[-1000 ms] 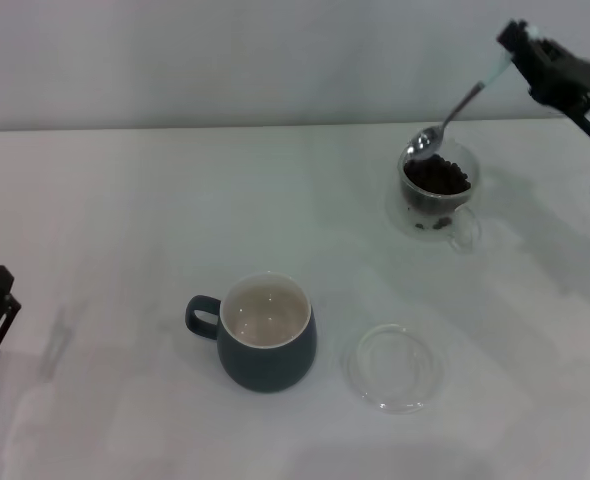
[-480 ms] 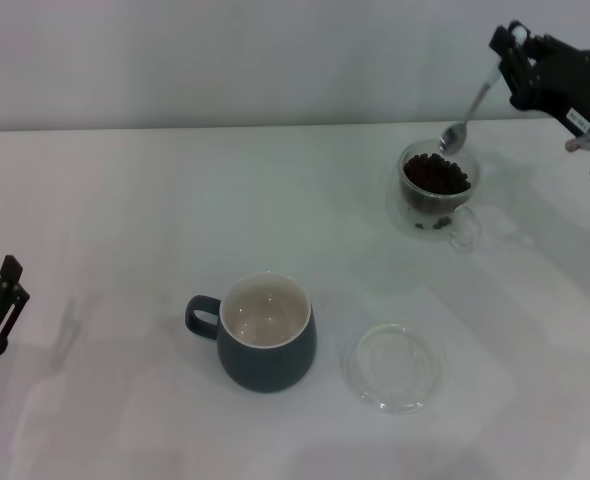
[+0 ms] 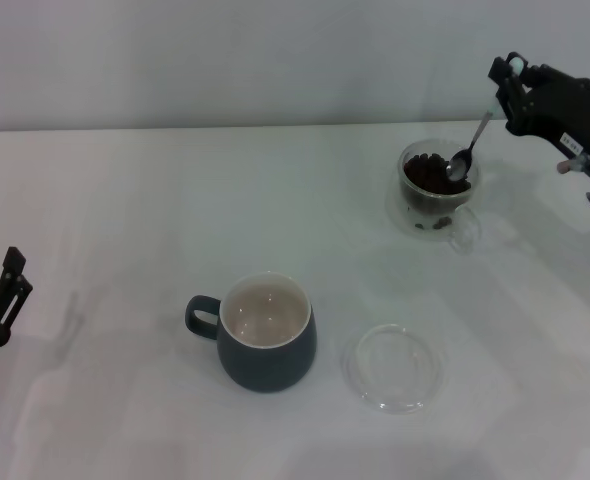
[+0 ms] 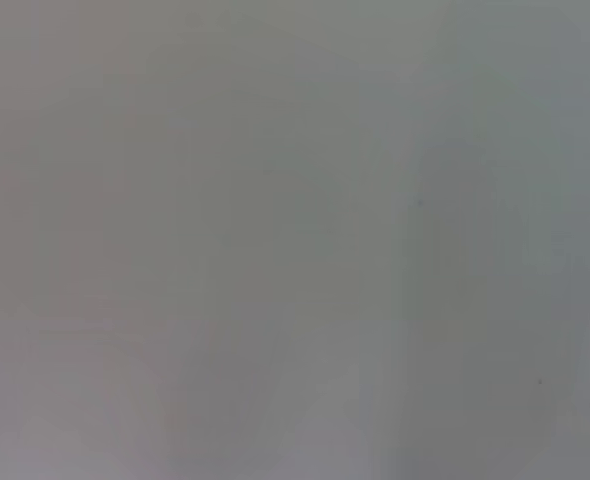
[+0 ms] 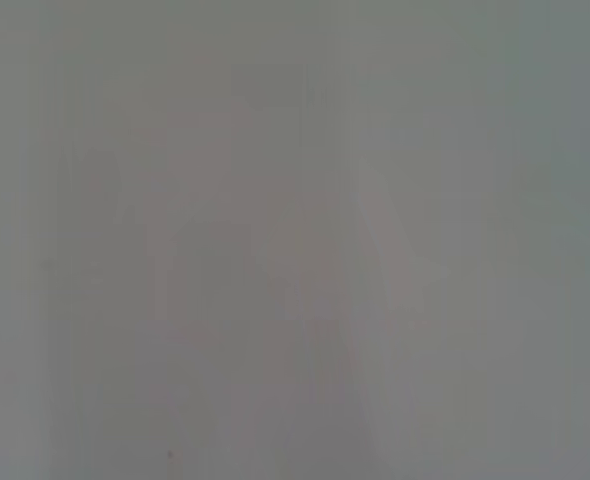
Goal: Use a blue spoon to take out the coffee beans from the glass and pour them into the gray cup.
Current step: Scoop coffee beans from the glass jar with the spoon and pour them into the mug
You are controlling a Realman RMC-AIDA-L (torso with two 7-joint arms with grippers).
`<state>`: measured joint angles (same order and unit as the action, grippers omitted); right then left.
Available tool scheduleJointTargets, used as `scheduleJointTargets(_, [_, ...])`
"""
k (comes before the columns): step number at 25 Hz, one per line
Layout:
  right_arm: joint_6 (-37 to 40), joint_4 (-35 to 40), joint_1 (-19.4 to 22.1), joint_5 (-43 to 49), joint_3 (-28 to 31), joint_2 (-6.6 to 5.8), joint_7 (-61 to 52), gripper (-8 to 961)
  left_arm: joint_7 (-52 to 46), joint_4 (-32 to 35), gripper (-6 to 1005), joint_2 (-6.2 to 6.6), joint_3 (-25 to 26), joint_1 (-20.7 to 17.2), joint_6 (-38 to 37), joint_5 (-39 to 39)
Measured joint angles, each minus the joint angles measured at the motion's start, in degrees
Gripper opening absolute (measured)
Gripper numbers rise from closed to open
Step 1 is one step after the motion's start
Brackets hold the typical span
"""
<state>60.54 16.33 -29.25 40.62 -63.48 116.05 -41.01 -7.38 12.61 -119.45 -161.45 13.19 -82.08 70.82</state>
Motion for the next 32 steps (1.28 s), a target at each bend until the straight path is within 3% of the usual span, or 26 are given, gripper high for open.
scheduleJointTargets(11, [-1.18,-5.55,-2.26,-4.38,-0.29,0.14,-1.04,145,0.00,-0.11,863,0.04,0.00,-0.08,0.00,0.11])
scheduleJointTargets(32, [-7.63,-7.22,-2.60,-10.24,-0.28,0.14,-28.22,145,0.00,-0.83,861,0.19,-0.24,-0.62,-0.01,0.03])
